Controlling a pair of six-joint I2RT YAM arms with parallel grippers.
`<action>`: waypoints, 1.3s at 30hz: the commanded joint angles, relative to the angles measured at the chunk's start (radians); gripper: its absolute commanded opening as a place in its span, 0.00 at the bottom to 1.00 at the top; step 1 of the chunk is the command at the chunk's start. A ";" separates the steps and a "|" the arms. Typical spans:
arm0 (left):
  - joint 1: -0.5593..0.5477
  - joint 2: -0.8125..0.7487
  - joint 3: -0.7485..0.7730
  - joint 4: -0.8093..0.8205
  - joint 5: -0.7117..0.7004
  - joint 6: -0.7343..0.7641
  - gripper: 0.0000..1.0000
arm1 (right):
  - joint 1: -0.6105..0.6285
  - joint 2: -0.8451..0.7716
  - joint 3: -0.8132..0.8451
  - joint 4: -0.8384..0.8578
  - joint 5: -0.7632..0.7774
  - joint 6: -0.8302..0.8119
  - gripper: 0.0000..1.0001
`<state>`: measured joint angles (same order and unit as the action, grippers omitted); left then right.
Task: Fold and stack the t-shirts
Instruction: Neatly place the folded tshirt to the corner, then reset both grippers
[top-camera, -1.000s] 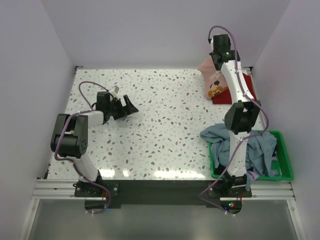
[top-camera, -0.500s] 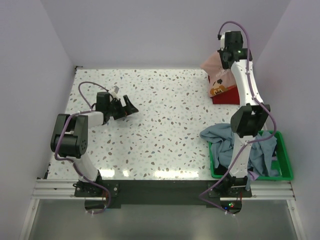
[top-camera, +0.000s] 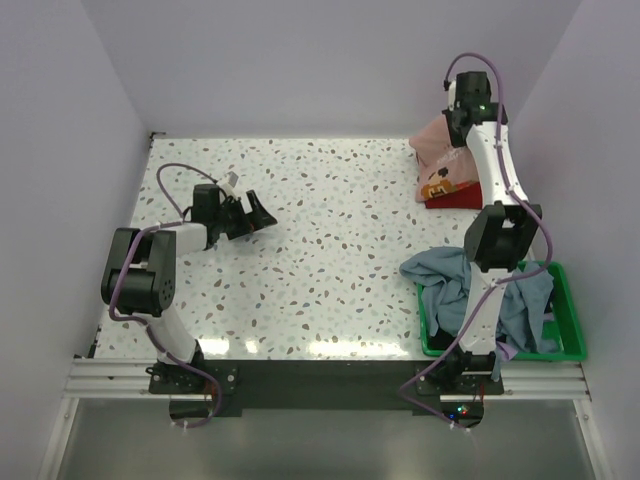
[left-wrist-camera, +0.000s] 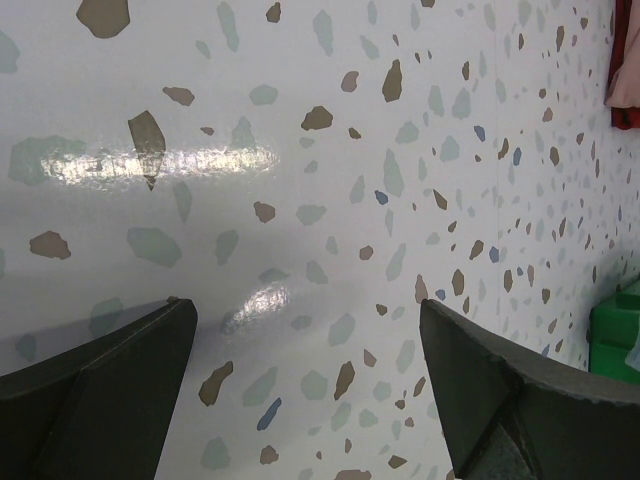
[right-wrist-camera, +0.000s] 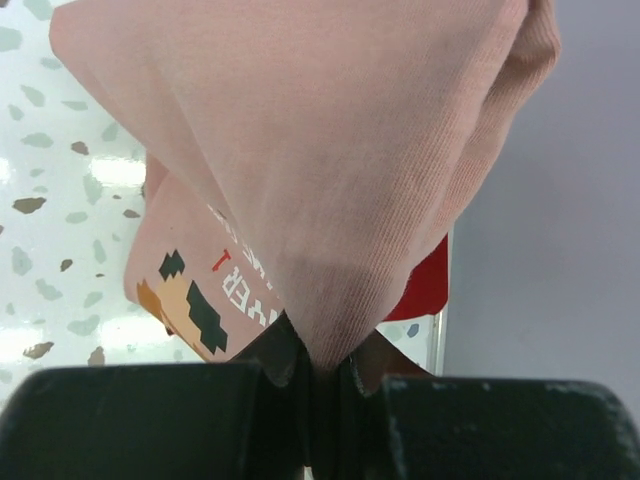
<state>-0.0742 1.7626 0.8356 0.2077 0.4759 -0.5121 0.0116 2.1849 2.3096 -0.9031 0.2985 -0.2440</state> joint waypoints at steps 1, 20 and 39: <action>0.001 0.051 -0.032 -0.165 -0.048 0.023 1.00 | -0.010 0.001 -0.013 0.062 0.080 0.000 0.00; -0.021 -0.043 0.007 -0.206 -0.069 0.001 1.00 | -0.041 0.160 -0.038 0.296 0.402 -0.029 0.02; -0.049 -0.274 0.056 -0.321 -0.240 0.011 1.00 | 0.045 -0.174 -0.433 0.480 0.385 0.182 0.99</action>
<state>-0.1207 1.5578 0.8604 -0.0933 0.2913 -0.5125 -0.0063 2.1948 1.9320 -0.5182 0.7597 -0.1390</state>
